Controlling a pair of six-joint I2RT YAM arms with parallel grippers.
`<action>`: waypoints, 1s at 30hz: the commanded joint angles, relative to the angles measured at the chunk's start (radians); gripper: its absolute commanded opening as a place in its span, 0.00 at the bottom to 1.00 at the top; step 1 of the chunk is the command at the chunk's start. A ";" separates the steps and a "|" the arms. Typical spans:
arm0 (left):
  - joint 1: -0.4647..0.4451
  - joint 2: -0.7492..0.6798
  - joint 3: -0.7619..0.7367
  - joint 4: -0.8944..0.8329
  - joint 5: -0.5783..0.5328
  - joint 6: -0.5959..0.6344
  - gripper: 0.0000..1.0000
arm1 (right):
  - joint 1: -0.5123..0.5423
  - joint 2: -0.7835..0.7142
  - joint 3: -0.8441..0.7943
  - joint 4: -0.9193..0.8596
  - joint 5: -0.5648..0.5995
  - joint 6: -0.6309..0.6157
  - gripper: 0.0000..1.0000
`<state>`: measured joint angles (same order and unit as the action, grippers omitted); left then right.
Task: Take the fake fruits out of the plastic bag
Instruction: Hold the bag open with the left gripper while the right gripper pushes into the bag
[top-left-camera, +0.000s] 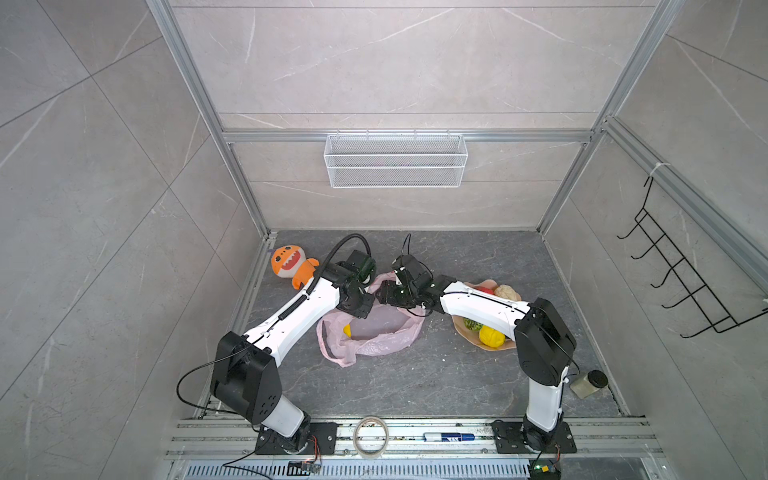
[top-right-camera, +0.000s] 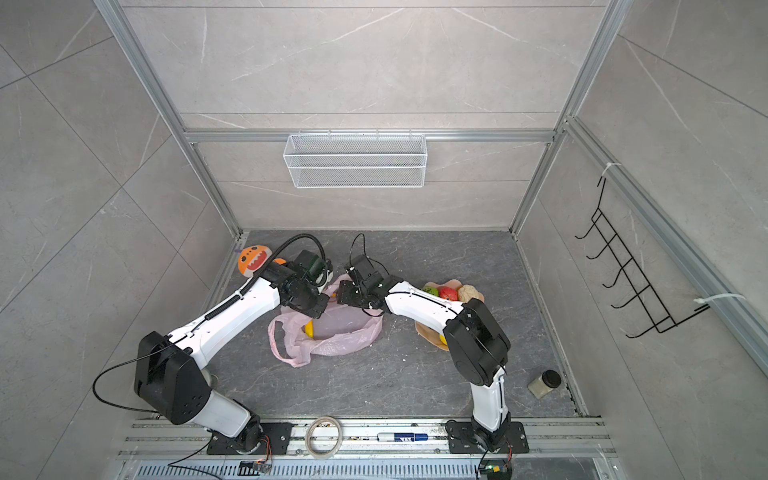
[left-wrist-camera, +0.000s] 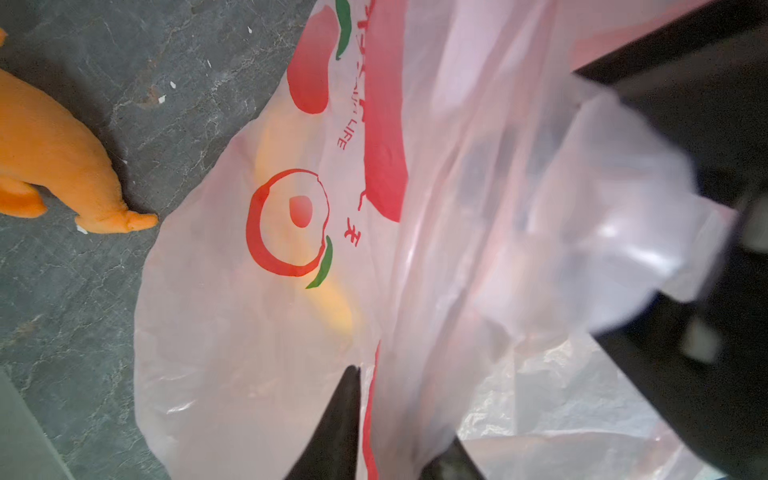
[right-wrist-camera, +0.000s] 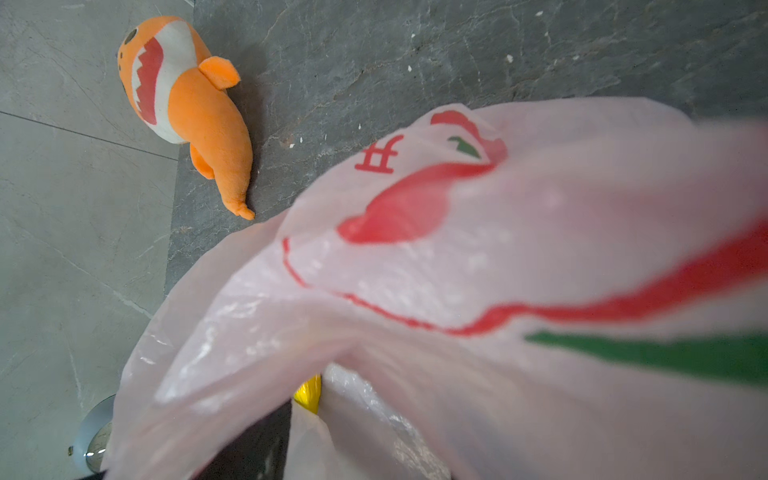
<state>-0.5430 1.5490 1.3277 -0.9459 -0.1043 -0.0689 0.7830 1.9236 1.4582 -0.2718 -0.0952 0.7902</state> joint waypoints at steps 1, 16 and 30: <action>0.005 -0.001 0.047 -0.012 -0.032 0.013 0.14 | -0.007 -0.043 -0.026 0.015 0.002 0.001 0.60; -0.004 -0.133 0.145 0.076 -0.132 -0.194 0.00 | 0.021 -0.111 -0.184 0.136 -0.045 -0.028 0.60; -0.072 -0.327 -0.124 0.245 -0.068 -0.340 0.00 | 0.046 -0.066 -0.117 0.068 -0.078 0.009 0.60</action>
<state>-0.6174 1.2205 1.2572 -0.7403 -0.1558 -0.3691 0.8158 1.8420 1.3140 -0.1627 -0.1436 0.7864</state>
